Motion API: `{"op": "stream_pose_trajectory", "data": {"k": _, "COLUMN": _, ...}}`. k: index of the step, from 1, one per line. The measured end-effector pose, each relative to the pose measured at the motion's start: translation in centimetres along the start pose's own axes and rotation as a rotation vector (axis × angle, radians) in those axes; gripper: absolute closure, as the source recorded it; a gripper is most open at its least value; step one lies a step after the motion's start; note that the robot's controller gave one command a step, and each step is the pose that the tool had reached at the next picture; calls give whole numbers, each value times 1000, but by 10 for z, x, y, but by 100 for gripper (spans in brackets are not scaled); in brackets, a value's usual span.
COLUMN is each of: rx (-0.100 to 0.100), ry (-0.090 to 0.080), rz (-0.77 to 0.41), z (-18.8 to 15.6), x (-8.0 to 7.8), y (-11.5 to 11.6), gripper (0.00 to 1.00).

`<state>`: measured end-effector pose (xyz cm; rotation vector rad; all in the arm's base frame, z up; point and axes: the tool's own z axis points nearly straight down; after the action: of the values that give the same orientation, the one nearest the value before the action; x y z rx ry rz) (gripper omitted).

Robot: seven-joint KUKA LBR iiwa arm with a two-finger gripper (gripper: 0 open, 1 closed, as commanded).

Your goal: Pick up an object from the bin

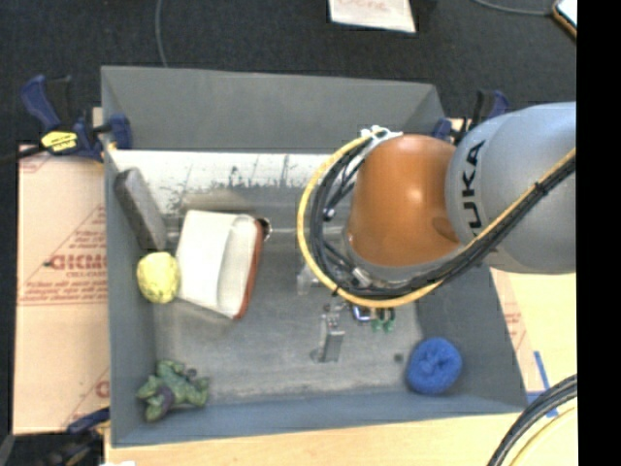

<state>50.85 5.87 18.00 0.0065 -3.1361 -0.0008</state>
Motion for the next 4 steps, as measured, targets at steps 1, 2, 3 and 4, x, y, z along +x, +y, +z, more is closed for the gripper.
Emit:
{"op": "stream_pose_trajectory", "data": {"k": 1, "rx": -1, "ry": -8, "rz": 4, "z": -5, "x": -1, "y": 0, "gripper": 0}}
{"op": "stream_pose_trajectory", "data": {"k": 2, "rx": -4, "ry": -12, "rz": 214, "z": 89, "x": -47, "y": 60, "gripper": 0}}
{"op": "stream_pose_trajectory", "data": {"k": 3, "rx": -3, "ry": -11, "rz": 573, "z": 75, "x": -44, "y": 76, "gripper": 0}}
{"op": "stream_pose_trajectory", "data": {"k": 4, "rx": -7, "ry": -28, "rz": 436, "z": 75, "x": -65, "y": 139, "gripper": 0}}
